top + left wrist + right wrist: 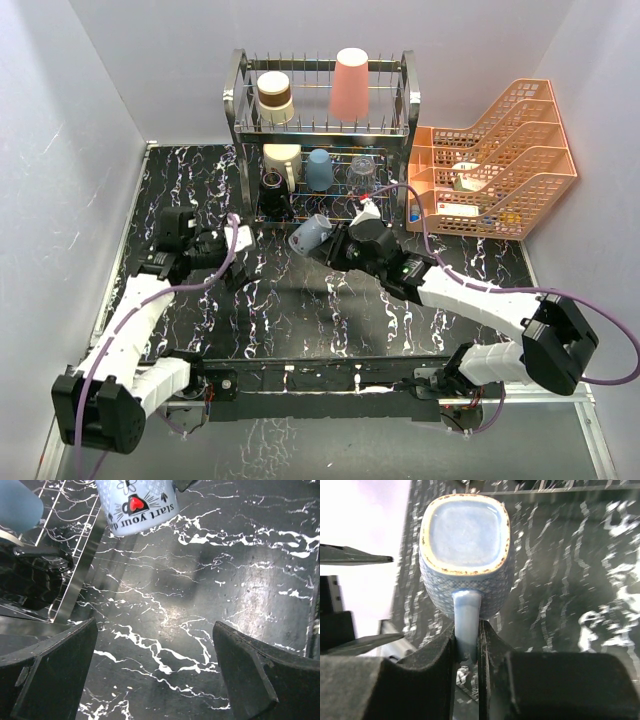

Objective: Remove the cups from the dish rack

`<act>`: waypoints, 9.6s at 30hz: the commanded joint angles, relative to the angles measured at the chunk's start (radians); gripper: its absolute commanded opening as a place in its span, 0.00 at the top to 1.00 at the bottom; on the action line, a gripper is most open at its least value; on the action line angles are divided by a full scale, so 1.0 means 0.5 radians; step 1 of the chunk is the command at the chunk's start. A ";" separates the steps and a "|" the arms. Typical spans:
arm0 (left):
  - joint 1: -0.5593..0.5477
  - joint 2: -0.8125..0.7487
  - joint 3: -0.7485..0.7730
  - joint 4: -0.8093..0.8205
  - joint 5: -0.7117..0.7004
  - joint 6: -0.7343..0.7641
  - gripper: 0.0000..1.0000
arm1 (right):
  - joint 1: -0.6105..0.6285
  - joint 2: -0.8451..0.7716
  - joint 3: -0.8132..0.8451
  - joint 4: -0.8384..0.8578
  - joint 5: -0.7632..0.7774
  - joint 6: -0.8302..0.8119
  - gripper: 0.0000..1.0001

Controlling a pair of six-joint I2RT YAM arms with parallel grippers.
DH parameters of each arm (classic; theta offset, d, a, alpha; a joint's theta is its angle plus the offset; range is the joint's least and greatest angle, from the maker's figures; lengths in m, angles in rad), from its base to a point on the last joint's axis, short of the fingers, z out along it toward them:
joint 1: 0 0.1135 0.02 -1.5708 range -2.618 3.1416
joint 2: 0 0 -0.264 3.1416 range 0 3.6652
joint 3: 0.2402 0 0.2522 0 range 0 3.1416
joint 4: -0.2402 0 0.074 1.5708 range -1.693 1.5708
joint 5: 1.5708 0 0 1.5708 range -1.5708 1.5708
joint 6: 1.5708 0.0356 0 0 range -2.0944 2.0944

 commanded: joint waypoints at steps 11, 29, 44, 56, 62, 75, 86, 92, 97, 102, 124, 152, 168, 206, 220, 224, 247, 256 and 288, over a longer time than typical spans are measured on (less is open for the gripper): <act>-0.060 -0.610 -0.485 0.813 0.174 0.289 0.10 | 0.034 0.058 -0.015 0.817 -0.739 0.985 0.92; -0.067 -0.548 -0.409 0.801 0.149 0.316 0.56 | 0.184 0.354 0.037 1.435 -0.984 1.416 0.92; -0.052 -0.127 -0.069 0.515 -0.647 -0.377 1.00 | -0.029 0.231 0.110 0.623 -0.782 1.015 0.32; 0.442 0.844 0.707 -0.170 -1.166 -0.561 1.00 | -0.232 0.017 0.411 -0.474 -0.234 0.123 0.19; 0.485 1.529 1.318 -0.521 -1.422 -0.810 1.00 | -0.232 0.124 0.543 -0.713 0.001 -0.163 0.04; 0.507 2.476 2.503 -0.908 -1.464 -0.963 1.00 | -0.232 0.302 0.565 -0.663 0.152 -0.509 0.02; 0.508 2.594 2.733 -0.915 -1.420 -0.970 0.79 | -0.213 0.893 1.081 -0.347 0.176 -0.977 0.03; 0.512 2.451 2.758 -0.944 -1.393 -0.923 0.37 | -0.185 1.252 1.390 -0.256 0.198 -1.145 0.06; 0.527 2.350 2.874 -1.101 -1.305 -0.873 0.25 | -0.171 1.445 1.556 -0.220 0.220 -1.212 0.12; 0.558 2.196 2.854 -1.217 -1.199 -0.824 0.18 | -0.170 1.639 1.739 -0.233 0.235 -1.244 0.20; 0.573 1.540 2.265 -1.788 -0.444 0.242 0.11 | -0.109 1.559 1.638 -0.162 0.476 -1.238 0.92; 0.108 0.004 0.352 -0.244 -0.175 0.573 0.11 | 0.008 0.291 0.453 0.140 0.159 -0.129 0.92; -0.305 -0.358 -0.232 0.740 -0.132 0.552 0.18 | 0.035 -0.099 -0.180 0.939 -0.676 1.061 0.92; 0.080 0.307 0.278 0.047 -0.772 -0.228 1.00 | -0.222 -0.264 -0.322 0.576 -0.764 1.174 0.18; 0.481 0.759 0.520 -0.415 -0.779 -0.108 1.00 | -0.456 -0.431 -0.111 -0.181 -0.639 0.661 0.16; 0.478 0.805 0.611 -0.424 -0.619 -0.321 0.89 | -0.455 -0.440 -0.095 -0.253 -0.606 0.591 0.16; 0.111 1.124 0.683 -0.023 -1.160 -1.244 0.38 | -0.455 -0.437 -0.035 -0.503 -0.434 0.365 0.14; 0.111 1.149 0.677 -0.015 -1.131 -1.310 0.83 | -0.454 -0.421 0.028 -0.589 -0.375 0.277 0.18; 0.557 1.511 1.245 -0.217 -1.279 -0.942 1.00 | -0.455 0.239 0.586 -0.573 0.155 -0.506 0.16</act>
